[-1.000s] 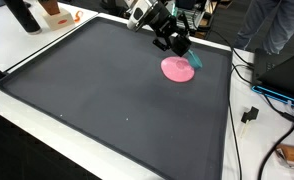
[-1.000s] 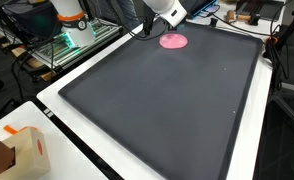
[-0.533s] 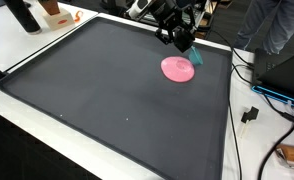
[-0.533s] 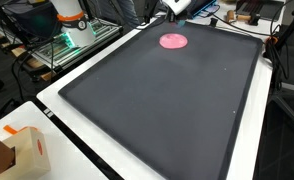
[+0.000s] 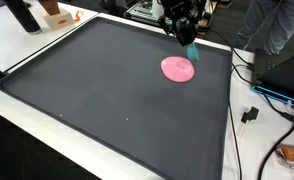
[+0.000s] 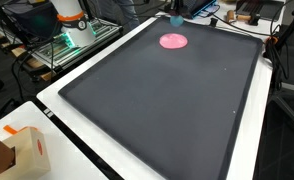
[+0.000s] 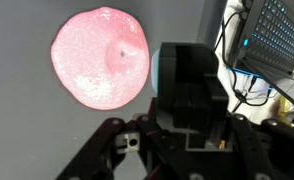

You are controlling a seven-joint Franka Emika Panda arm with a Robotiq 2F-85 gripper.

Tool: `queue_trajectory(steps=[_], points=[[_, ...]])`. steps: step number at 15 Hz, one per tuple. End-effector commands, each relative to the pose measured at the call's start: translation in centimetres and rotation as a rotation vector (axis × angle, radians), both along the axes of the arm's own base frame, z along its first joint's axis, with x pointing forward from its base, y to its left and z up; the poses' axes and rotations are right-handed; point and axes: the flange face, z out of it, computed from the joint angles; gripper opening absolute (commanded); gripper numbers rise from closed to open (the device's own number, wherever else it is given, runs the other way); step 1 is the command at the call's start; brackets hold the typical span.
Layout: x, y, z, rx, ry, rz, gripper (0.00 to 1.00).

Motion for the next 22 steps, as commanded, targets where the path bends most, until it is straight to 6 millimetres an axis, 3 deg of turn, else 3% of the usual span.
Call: queue_trajectory(steps=[1,13,22], points=[[-0.7,1.4,2.2,-0.117,-0.013,-0.029,0.26],[-2.1,6.0,7.0,-0.383,-0.056,-0.077,0.26],[-3.4,9.2,9.0,-0.525,-0.102,-0.117,0.26]])
